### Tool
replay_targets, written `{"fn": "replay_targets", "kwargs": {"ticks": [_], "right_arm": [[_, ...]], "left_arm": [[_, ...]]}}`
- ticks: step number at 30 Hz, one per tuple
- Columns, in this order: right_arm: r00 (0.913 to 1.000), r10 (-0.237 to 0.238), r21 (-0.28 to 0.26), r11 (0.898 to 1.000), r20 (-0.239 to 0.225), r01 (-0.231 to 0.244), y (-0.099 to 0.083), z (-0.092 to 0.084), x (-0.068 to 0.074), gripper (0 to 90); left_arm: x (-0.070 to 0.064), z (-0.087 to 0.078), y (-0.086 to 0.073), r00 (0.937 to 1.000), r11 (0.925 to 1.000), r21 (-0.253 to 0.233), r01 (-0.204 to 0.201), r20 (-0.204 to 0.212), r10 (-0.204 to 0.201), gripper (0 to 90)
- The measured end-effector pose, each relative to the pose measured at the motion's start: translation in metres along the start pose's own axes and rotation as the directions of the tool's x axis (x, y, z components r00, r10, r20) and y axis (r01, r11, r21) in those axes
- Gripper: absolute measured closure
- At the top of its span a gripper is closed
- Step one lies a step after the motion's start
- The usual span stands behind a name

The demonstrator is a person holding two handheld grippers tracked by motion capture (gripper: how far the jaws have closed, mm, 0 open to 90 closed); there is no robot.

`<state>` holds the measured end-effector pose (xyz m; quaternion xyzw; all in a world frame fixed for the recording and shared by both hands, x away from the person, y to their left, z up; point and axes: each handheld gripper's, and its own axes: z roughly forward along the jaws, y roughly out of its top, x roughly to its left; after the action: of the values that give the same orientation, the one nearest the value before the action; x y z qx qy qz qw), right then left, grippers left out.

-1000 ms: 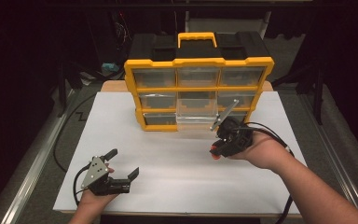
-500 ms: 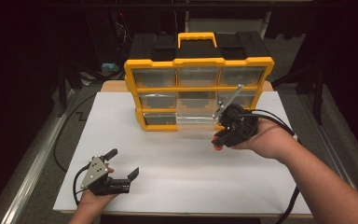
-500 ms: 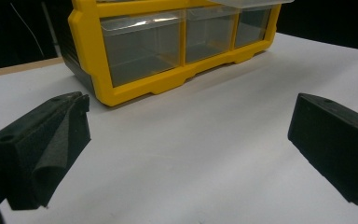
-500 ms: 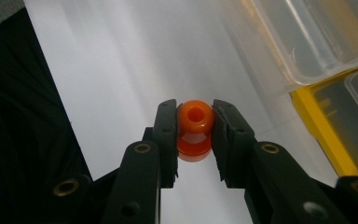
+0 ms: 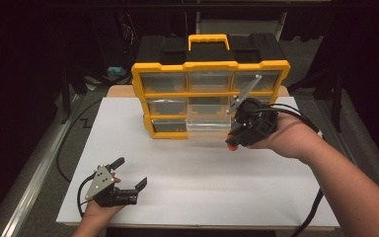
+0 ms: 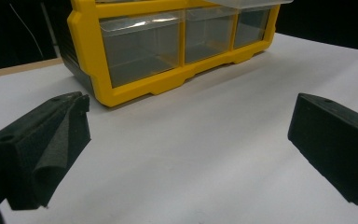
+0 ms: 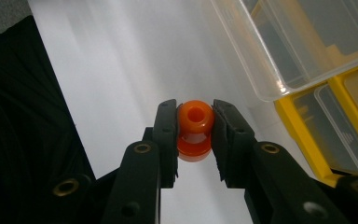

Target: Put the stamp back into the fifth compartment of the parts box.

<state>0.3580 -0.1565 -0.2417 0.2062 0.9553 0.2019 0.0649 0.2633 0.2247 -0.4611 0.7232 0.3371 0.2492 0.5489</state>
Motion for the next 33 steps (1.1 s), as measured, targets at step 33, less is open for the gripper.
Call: {"fn": "replay_targets", "kwargs": {"ticks": [33], "right_arm": [[0.9995, -0.023, 0.005, 1.0, 0.02, 0.023, 0.051, -0.004, -0.014, 73.4]], "left_arm": [[0.0, 0.0, 0.0, 1.0, 1.0, 0.007, -0.003, 0.002, 0.003, 0.3]]}}
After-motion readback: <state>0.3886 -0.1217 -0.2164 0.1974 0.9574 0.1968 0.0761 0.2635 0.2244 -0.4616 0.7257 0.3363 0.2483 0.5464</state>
